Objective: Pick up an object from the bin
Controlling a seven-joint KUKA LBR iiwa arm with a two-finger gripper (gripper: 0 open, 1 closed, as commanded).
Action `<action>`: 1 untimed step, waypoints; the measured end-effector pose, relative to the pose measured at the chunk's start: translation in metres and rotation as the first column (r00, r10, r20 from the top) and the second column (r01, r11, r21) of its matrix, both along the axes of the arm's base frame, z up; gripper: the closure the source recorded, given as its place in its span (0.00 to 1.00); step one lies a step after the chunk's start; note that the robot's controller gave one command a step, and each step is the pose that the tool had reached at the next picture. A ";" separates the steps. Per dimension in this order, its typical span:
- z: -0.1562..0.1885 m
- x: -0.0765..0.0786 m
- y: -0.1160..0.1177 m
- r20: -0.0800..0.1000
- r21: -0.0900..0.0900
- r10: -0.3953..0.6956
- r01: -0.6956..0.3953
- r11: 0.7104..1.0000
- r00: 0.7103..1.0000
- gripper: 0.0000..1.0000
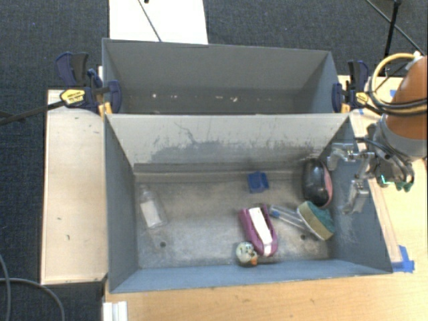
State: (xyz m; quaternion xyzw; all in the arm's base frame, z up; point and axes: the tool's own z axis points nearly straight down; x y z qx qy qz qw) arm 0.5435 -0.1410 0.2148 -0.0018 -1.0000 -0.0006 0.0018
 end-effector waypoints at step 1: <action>-0.116 0.024 -0.008 0.023 -0.002 0.110 -0.110 0.994 0.994 0.00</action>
Offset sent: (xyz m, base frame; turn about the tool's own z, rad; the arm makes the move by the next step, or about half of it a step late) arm 0.0182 -0.0102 -0.1191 -0.1104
